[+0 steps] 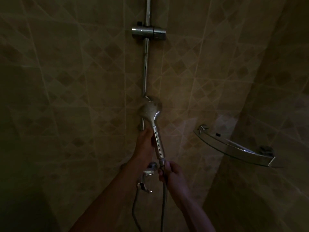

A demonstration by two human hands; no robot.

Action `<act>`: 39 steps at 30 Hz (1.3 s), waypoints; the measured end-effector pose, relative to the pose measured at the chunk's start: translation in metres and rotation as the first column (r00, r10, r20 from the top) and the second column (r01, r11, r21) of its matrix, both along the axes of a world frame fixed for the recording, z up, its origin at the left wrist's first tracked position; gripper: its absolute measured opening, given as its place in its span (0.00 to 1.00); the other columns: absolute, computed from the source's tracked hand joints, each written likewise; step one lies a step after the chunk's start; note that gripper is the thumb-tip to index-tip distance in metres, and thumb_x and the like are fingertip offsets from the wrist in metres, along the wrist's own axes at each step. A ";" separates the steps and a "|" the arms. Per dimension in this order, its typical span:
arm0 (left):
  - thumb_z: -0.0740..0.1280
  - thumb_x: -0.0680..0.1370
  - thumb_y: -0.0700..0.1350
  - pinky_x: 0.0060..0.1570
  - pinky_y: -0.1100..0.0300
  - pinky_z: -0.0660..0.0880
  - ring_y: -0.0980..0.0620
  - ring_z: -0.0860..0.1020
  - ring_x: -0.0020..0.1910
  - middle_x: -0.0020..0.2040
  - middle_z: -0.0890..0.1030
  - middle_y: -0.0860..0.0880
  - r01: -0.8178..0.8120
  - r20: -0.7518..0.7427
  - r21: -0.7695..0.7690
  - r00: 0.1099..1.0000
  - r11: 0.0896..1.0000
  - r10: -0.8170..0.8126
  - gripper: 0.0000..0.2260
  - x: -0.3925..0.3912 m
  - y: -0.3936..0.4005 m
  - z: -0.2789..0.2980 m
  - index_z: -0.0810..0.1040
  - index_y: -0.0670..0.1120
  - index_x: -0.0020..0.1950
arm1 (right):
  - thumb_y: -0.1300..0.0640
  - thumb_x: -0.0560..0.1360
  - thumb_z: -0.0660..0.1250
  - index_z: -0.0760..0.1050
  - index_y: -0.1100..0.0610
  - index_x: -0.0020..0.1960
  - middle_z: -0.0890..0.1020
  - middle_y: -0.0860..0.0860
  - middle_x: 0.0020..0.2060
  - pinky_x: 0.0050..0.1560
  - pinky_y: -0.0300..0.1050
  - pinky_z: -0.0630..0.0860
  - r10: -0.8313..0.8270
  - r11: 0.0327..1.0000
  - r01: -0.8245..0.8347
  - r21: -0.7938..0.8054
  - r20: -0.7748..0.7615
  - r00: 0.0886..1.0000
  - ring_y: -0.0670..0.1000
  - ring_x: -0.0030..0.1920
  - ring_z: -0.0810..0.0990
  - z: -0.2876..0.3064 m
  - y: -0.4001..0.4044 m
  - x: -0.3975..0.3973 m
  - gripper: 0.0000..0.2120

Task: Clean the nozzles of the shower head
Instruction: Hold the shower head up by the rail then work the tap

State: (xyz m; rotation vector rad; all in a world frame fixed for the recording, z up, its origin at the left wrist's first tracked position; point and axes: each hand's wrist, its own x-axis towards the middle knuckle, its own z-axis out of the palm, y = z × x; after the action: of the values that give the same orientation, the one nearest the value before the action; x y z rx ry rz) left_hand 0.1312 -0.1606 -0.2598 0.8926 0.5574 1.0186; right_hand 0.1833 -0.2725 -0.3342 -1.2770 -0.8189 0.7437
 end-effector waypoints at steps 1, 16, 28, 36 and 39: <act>0.61 0.81 0.54 0.50 0.50 0.70 0.47 0.74 0.44 0.42 0.76 0.45 -0.003 -0.028 -0.006 1.000 1.000 0.003 0.16 0.000 0.000 0.001 0.76 0.41 0.53 | 0.58 0.82 0.55 0.76 0.58 0.42 0.74 0.48 0.28 0.32 0.39 0.67 -0.004 1.000 0.004 -0.002 0.006 1.000 0.44 0.30 0.70 -0.001 0.001 0.000 0.15; 0.58 0.81 0.34 0.42 0.54 0.77 0.50 0.81 0.31 0.35 0.82 0.42 0.067 -0.003 0.062 0.998 0.996 -0.067 0.05 -0.007 0.007 0.003 0.70 0.42 0.47 | 0.56 0.82 0.55 0.75 0.55 0.39 0.75 0.48 0.28 0.33 0.43 0.66 -0.028 0.999 0.029 -0.041 0.046 0.999 0.46 0.30 0.70 -0.010 0.018 0.004 0.16; 0.67 0.76 0.33 0.38 0.59 0.79 0.50 0.82 0.36 0.37 0.82 0.47 0.099 0.027 0.055 0.995 0.994 -0.100 0.08 -0.008 0.008 0.003 0.79 0.44 0.40 | 0.55 0.82 0.55 0.74 0.56 0.40 0.75 0.49 0.29 0.33 0.43 0.66 -0.010 1.000 0.010 -0.027 -0.003 1.000 0.47 0.30 0.71 -0.007 0.020 -0.003 0.15; 0.59 0.82 0.50 0.34 0.58 0.78 0.49 0.83 0.37 0.46 0.84 0.43 0.297 0.070 -0.050 0.953 0.953 -0.294 0.11 -0.009 -0.001 0.013 0.74 0.44 0.55 | 0.56 0.82 0.56 0.75 0.58 0.45 0.76 0.46 0.26 0.30 0.38 0.68 -0.044 0.999 0.043 -0.012 -0.055 0.998 0.43 0.27 0.72 0.009 0.015 -0.002 0.12; 0.62 0.81 0.42 0.31 0.60 0.77 0.48 0.82 0.36 0.51 0.81 0.40 0.254 0.073 0.036 0.964 0.967 -0.256 0.07 -0.006 -0.003 0.010 0.68 0.44 0.58 | 0.56 0.82 0.56 0.74 0.59 0.46 0.77 0.46 0.26 0.30 0.38 0.69 -0.054 0.998 0.053 -0.026 -0.036 0.998 0.42 0.27 0.73 0.013 0.010 -0.002 0.10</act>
State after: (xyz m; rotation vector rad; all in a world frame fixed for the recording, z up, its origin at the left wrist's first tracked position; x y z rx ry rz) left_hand 0.1253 -0.1632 -0.2502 0.9185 0.3539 0.8236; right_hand 0.1808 -0.2623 -0.3209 -1.2996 -0.7456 0.7346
